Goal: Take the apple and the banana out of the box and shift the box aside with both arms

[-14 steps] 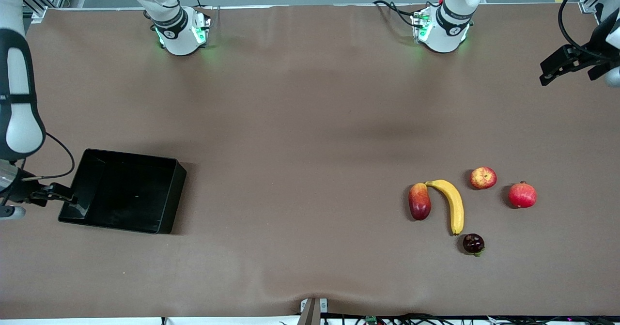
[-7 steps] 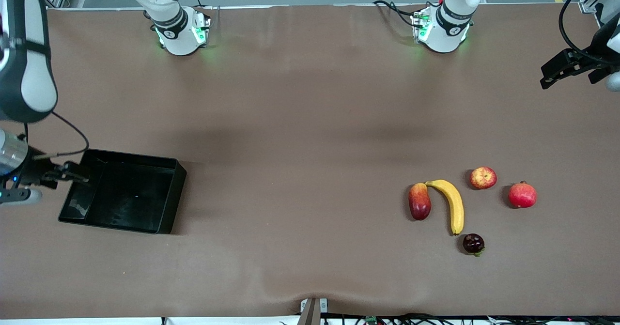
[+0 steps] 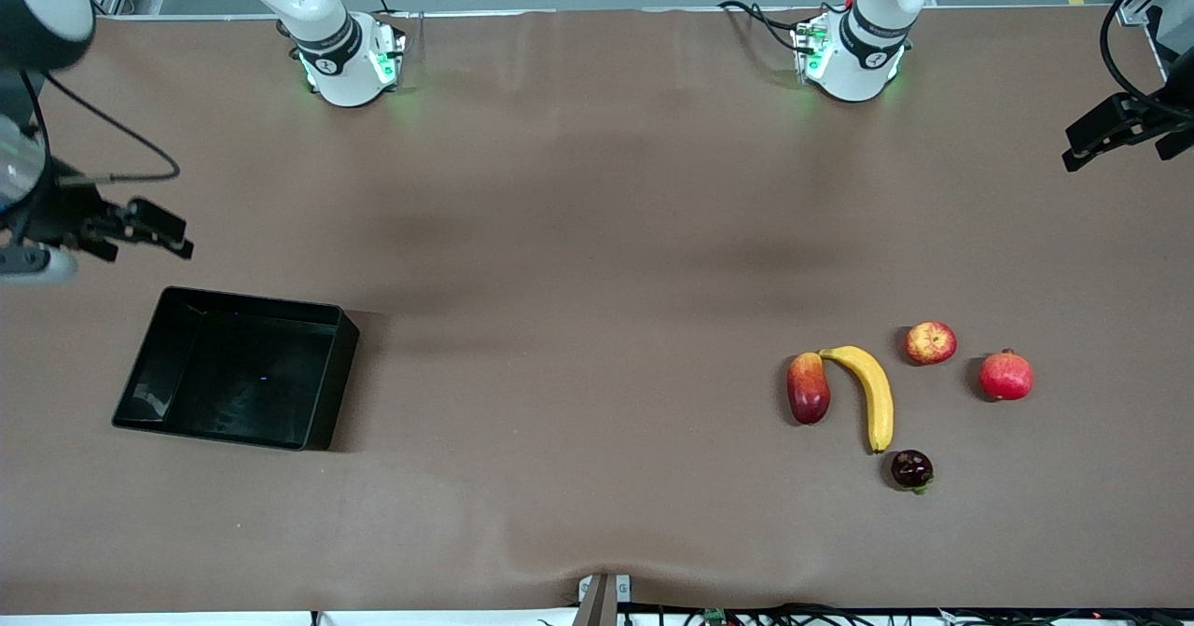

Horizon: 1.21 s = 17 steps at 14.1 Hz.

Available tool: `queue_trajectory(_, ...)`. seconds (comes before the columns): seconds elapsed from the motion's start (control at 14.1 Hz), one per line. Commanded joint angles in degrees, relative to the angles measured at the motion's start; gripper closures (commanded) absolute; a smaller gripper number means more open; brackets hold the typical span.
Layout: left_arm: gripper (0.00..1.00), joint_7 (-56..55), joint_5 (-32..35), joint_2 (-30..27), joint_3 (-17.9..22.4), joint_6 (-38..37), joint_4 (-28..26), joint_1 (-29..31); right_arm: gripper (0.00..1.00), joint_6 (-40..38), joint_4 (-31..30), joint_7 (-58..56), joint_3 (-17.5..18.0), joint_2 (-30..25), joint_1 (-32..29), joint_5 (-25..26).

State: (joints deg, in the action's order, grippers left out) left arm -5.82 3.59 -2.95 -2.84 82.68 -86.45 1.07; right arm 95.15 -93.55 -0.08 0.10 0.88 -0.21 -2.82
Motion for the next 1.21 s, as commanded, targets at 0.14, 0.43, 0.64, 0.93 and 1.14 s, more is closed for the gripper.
queue_trajectory(0.14, 0.0, 0.9, -0.3, 0.3, -0.1, -0.6, 1.1, 0.2, 0.0, -6.5, -1.5, 1.0, -1.7, -5.7, 0.1, 0.8)
queue_trajectory(0.43, 0.0, 0.7, -0.3, 0.4, -0.1, -0.7, 1.2, 0.1, 0.0, -8.8, 0.6, 1.2, -1.7, -5.4, -0.4, 1.0)
queue_trajectory(0.64, 0.0, 0.8, -0.3, 0.5, -0.1, -0.7, 1.2, 0.1, 0.0, -9.9, 0.7, 1.1, -1.7, -5.4, -1.0, 1.1)
queue_trajectory(0.93, 0.0, 0.8, -0.7, 0.3, -0.5, -0.9, 1.1, -0.3, 0.0, -10.4, 0.6, 1.1, -1.7, -5.1, -2.7, 0.8)
queue_trajectory(1.14, 0.0, 0.2, -1.0, 0.0, -0.8, -1.6, 1.2, -0.4, 0.0, -9.7, 2.0, 1.0, -1.6, -4.6, -2.3, 1.1)
